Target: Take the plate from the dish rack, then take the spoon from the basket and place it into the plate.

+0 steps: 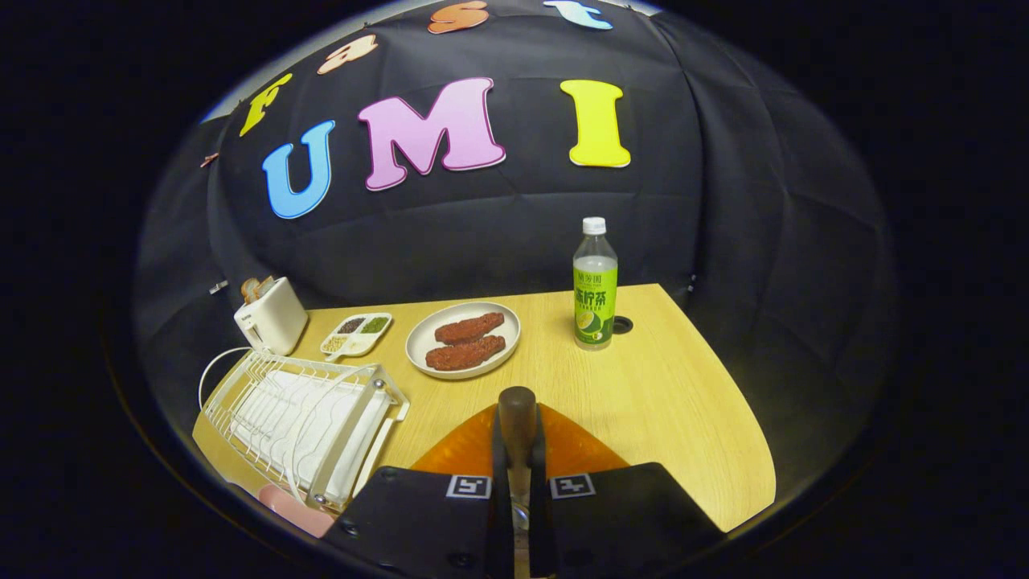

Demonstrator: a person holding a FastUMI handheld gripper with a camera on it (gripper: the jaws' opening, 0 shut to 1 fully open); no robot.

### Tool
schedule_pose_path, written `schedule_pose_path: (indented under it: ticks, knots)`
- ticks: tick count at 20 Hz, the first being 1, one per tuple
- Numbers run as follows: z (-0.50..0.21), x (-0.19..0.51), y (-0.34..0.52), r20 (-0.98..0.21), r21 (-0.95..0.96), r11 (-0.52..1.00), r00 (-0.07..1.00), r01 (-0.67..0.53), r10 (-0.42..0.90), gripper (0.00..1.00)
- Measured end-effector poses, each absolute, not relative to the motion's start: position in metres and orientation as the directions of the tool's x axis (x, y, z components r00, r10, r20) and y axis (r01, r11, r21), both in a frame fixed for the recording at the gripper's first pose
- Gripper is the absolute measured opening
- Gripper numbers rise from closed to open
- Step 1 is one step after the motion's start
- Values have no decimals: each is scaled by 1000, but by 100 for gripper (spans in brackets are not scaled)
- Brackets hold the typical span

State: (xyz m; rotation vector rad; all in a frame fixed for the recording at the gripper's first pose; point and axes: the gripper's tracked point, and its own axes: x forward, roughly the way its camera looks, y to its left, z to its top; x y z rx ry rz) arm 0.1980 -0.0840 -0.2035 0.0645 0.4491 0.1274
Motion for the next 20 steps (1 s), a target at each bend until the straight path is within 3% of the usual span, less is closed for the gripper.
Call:
schedule_pose_path:
  ticks: [10, 20]
  knots:
    - [-99, 153, -54, -348, 60, 996, 934, -68, 85, 11]
    - [-89, 67, 15, -394, 204, 977, 908, -66, 144, 11]
